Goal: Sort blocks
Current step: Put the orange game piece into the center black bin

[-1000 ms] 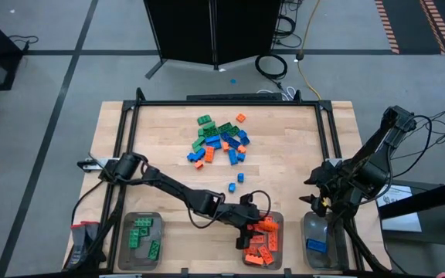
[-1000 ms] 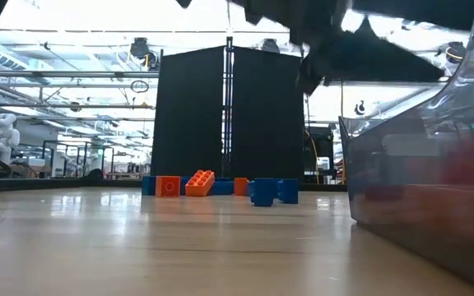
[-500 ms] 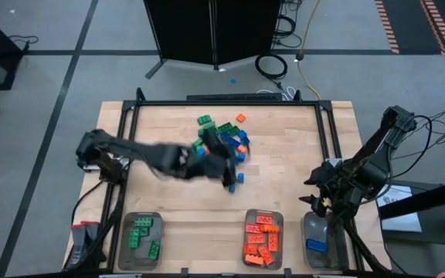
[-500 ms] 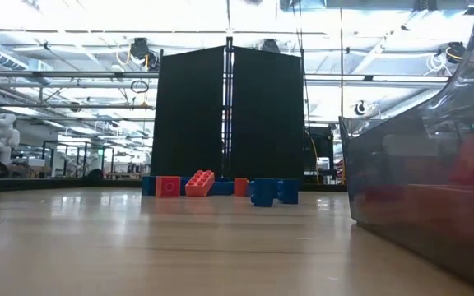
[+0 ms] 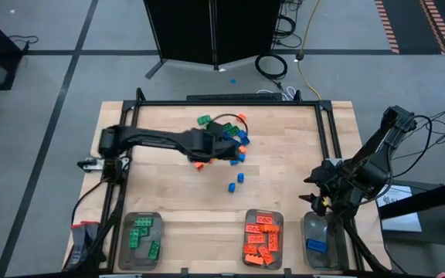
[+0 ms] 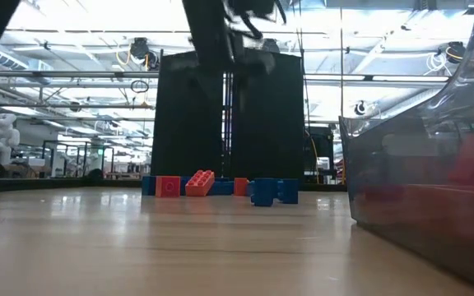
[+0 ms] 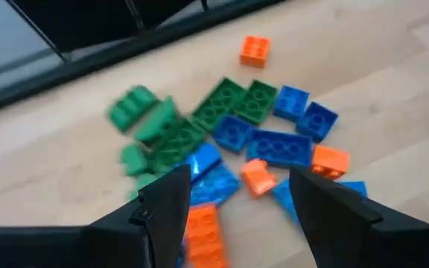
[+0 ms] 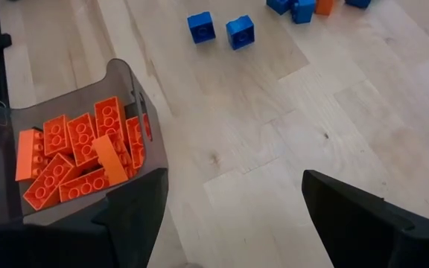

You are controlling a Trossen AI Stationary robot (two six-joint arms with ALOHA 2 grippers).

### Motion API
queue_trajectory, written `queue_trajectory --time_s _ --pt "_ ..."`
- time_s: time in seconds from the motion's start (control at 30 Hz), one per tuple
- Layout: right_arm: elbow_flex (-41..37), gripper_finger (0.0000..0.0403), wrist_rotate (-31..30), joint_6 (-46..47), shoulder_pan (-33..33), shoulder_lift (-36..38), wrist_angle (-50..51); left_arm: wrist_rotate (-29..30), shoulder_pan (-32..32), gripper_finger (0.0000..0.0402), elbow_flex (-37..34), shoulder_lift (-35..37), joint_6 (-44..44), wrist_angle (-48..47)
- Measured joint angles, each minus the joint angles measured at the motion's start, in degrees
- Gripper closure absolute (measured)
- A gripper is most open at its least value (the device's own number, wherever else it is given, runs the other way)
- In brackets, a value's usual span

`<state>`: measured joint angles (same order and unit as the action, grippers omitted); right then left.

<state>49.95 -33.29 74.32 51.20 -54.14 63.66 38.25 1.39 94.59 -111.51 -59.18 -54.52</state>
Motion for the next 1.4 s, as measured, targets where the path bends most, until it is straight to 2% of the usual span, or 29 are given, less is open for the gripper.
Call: queue_trajectory --time_s 0.13,0.23,0.43,0.77,1.0,1.4 --pt "0.00 0.0099 0.21 0.02 0.00 0.01 -0.01 -3.24 0.63 0.0171 -0.13 -5.64 -2.53 -0.33" --pt "0.00 0.0099 0.23 0.46 0.00 0.01 -0.02 -4.72 0.41 0.0171 -0.12 -7.32 -3.55 -1.51" --pt "0.00 0.0099 0.27 0.92 0.00 0.01 -0.02 -5.16 0.73 0.0171 -0.09 -8.08 -3.56 -4.89" --pt "0.00 0.0099 0.30 1.51 0.00 0.01 -0.44 -13.54 3.84 0.0171 -2.28 -7.30 -0.12 -11.57" --pt "0.00 0.0099 0.26 1.45 0.00 0.00 -0.44 -14.02 3.89 0.0171 -2.27 -4.57 -0.39 -8.79" --pt "0.00 0.0099 0.23 0.01 0.00 0.01 -0.37 -14.85 4.40 0.0171 -2.23 -5.28 -2.03 -3.17"
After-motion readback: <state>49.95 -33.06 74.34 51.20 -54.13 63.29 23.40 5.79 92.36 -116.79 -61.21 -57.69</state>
